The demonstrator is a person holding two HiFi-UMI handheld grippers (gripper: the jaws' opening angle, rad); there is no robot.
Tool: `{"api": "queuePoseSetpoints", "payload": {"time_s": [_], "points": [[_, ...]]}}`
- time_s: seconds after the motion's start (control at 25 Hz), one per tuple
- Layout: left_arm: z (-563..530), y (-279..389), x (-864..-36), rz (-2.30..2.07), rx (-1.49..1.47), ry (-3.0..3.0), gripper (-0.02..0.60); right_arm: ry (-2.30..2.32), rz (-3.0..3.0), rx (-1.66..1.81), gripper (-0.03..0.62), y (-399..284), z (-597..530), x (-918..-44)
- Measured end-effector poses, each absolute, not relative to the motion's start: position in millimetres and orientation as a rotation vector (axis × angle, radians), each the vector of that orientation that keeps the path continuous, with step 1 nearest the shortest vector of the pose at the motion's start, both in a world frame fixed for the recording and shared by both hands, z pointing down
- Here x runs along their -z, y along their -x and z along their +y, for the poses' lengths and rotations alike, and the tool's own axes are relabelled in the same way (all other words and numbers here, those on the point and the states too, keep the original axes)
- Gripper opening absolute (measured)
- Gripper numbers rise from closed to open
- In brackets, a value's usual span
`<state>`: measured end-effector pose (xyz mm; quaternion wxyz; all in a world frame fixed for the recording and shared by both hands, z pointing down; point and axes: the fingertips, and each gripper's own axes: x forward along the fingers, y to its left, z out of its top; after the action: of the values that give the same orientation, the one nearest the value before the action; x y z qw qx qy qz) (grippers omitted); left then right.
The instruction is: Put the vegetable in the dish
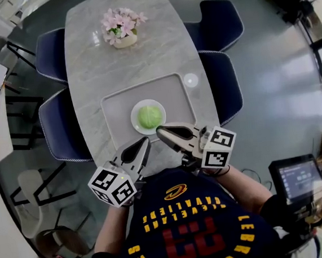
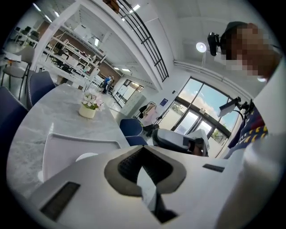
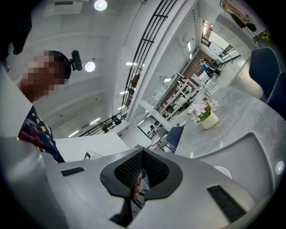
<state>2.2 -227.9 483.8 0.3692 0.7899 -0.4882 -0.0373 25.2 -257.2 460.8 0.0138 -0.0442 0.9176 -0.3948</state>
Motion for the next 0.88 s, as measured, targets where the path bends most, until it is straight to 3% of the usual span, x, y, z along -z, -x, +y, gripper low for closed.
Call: {"api": "queuePoseSetpoints", "payload": {"time_s": [0.88], "points": [[-229, -17, -448, -1.190, 0.182, -2.173, 0.000, -0.010, 2.857, 1.110, 0.005, -23, -249, -431]]}}
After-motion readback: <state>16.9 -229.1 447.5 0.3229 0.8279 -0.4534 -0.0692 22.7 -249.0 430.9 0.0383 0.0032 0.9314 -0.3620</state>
